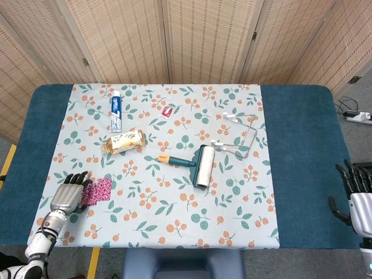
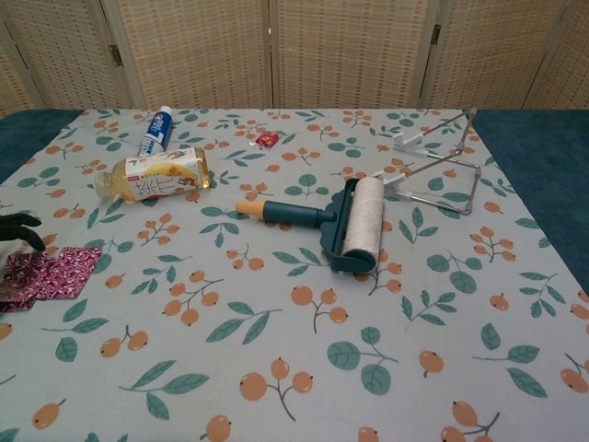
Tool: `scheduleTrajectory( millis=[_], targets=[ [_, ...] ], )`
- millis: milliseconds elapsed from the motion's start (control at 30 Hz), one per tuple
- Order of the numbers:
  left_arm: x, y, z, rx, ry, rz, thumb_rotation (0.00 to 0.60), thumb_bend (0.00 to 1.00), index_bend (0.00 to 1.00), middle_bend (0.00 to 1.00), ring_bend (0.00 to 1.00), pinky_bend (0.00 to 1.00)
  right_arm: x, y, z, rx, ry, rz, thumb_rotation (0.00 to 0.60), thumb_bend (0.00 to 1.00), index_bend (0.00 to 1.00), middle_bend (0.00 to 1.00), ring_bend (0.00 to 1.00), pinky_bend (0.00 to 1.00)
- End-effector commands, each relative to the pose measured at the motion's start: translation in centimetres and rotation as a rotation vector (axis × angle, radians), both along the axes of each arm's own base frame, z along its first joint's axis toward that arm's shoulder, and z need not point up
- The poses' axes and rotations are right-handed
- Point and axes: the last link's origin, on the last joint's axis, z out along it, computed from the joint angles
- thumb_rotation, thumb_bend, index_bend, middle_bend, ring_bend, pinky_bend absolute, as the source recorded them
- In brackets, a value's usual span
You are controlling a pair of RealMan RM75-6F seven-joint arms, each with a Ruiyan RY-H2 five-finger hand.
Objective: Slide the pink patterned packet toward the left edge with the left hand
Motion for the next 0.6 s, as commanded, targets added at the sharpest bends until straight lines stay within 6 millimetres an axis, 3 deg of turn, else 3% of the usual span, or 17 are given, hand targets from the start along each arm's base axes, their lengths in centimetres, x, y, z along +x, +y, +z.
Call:
scheduleTrajectory(
  millis=[33, 600],
  targets=[
    [-0.07, 0.00, -0.02, 0.001, 0.002, 0.004, 0.600, 0.35, 0.20, 0.00, 0.00, 0.00, -0.02, 0.01, 0.02, -0.001, 0.000, -0.001, 0.600, 0.45, 0.00, 0.00, 0.01, 0.00],
    [-0.27, -0.22, -0.28, -0.023, 0.005, 0.031, 0.600, 0.35, 0.10, 0.00, 0.00, 0.00, -0.05, 0.05, 0.09, -0.003, -0.001, -0.001, 0.600, 0.45, 0.00, 0.00, 0.01, 0.00]
  ],
)
